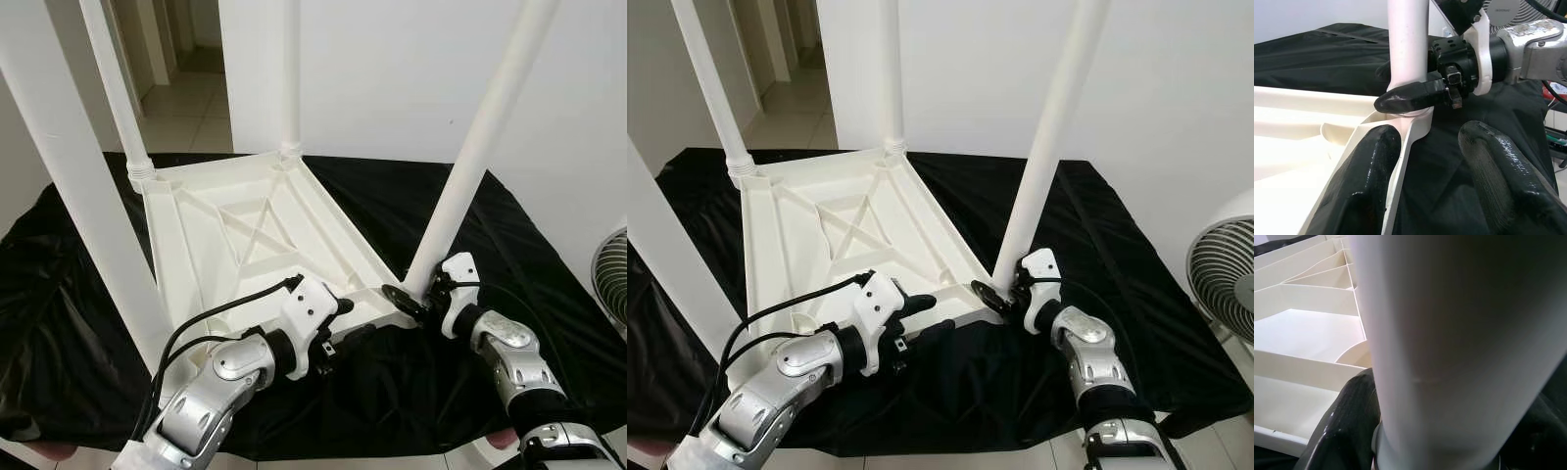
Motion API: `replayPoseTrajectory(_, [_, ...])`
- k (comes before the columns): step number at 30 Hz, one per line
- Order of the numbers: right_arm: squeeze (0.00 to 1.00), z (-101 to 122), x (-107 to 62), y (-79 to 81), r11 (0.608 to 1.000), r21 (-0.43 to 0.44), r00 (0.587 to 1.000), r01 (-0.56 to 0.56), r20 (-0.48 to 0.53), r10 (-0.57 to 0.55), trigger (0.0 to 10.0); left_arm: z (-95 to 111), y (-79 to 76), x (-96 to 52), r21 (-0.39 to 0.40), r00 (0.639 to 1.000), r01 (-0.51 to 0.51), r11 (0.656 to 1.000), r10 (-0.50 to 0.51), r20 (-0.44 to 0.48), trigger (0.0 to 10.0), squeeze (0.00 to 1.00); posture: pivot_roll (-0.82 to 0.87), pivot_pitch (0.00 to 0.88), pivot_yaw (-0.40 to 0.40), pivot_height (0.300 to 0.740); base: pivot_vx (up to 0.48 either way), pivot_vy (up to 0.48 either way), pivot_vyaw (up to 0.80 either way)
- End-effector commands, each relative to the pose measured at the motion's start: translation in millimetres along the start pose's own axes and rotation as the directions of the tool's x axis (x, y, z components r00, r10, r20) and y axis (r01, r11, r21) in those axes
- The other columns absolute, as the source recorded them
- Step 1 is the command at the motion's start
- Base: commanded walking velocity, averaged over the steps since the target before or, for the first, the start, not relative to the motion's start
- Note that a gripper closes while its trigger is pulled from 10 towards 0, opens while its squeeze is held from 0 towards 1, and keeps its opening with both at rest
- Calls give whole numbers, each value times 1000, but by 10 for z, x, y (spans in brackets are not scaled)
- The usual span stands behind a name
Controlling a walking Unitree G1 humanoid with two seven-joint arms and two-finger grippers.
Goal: Building children table
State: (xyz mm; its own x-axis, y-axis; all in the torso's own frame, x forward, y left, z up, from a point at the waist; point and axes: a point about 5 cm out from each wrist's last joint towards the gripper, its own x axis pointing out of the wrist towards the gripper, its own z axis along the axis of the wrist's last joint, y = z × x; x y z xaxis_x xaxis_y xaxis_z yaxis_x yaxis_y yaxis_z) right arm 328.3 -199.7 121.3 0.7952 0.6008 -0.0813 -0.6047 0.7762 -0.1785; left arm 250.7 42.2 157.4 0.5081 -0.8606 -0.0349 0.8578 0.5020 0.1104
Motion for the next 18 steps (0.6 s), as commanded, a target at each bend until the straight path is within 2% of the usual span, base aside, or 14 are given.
replayPoseTrajectory(1, [0,-92,1,69,999,42,1000,24,-16,-23,0,10,-57,11,10,998,70,997,-70,-1,10000,0,-15,16,-42,740,0,0,0])
replayPoseTrajectory(5, [0,-86,-17,37,986,57,988,154,-9,-154,0,9,-59,13,7,997,72,997,-72,-1,10000,0,-20,15,-46,740,0,0,0])
replayPoseTrajectory(6, [0,-86,-17,37,986,57,988,154,-9,-154,0,9,-59,13,7,997,72,997,-72,-1,10000,0,-20,15,-46,740,0,0,0])
replayPoseTrajectory(9, [0,-65,-47,72,947,92,951,307,-1,-308,0,11,-49,17,5,998,70,998,-70,3,10000,0,-31,14,-44,740,0,0,0])
replayPoseTrajectory(11, [0,-65,-47,72,947,92,951,307,-1,-308,0,11,-49,17,5,998,70,998,-70,3,10000,0,-31,14,-44,740,0,0,0])
replayPoseTrajectory(12, [0,-78,-66,91,916,108,922,386,-14,-387,0,10,-51,22,4,997,71,997,-71,4,10000,0,-31,14,-44,740,0,0,0])
replayPoseTrajectory(13, [0,-78,-66,91,916,108,922,386,-14,-387,0,10,-51,22,4,997,71,997,-71,4,10000,0,-31,14,-44,740,0,0,0])
replayPoseTrajectory(14, [0,-113,-111,166,851,119,859,511,-43,-510,0,9,-62,31,-1,997,74,997,-74,7,10000,0,-43,19,-40,740,0,0,0])
replayPoseTrajectory(15, [0,-123,-131,204,828,116,836,549,-51,-547,0,9,-68,33,-5,997,76,997,-76,9,10000,0,-44,19,-40,740,0,0,0])
replayPoseTrajectory(16, [0,-123,-131,204,828,116,836,549,-51,-547,0,9,-68,33,-5,997,76,997,-76,9,10000,0,-44,19,-40,740,0,0,0])
replayPoseTrajectory(18, [0,-149,-152,291,770,149,784,620,-74,-617,0,5,-77,38,-7,997,78,997,-78,9,10000,0,-44,19,-40,740,0,0,0])
